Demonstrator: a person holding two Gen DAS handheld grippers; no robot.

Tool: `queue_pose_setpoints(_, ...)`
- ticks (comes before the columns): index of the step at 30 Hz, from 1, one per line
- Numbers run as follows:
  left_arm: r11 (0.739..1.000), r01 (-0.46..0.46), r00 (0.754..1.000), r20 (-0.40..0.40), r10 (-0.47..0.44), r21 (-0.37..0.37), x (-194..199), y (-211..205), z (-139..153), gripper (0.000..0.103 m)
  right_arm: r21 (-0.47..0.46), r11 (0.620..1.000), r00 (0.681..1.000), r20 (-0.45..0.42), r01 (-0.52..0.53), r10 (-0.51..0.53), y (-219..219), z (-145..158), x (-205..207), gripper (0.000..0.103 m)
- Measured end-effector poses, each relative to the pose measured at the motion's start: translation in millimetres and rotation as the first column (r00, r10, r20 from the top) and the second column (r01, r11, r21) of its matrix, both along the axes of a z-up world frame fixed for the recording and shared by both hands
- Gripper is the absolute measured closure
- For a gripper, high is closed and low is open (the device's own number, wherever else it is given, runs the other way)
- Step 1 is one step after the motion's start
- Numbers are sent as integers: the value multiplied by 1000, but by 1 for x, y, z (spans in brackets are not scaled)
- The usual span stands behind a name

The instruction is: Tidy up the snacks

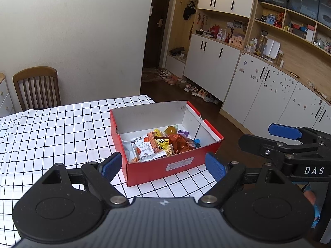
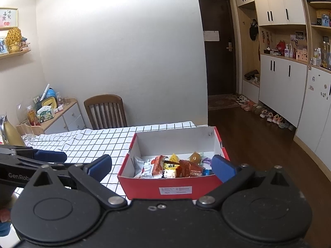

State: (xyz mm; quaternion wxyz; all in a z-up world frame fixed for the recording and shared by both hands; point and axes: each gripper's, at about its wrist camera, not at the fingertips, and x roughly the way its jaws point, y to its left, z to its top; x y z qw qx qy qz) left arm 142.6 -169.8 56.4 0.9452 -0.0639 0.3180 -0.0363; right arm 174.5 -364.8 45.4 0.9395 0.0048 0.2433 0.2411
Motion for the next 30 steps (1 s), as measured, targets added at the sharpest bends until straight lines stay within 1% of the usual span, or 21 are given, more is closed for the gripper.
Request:
queue_pose_setpoints(20,1000,10,1000,1,-10,4,3,-3,2,15,7,1000,1000,-12,2,-2,-2,2,1,0)
queue_pose_setpoints(30,1000,18,1000,0,-18,-7,6,-5,4,15,11,1000,1000,-16,8,-8,-2,1,2,0)
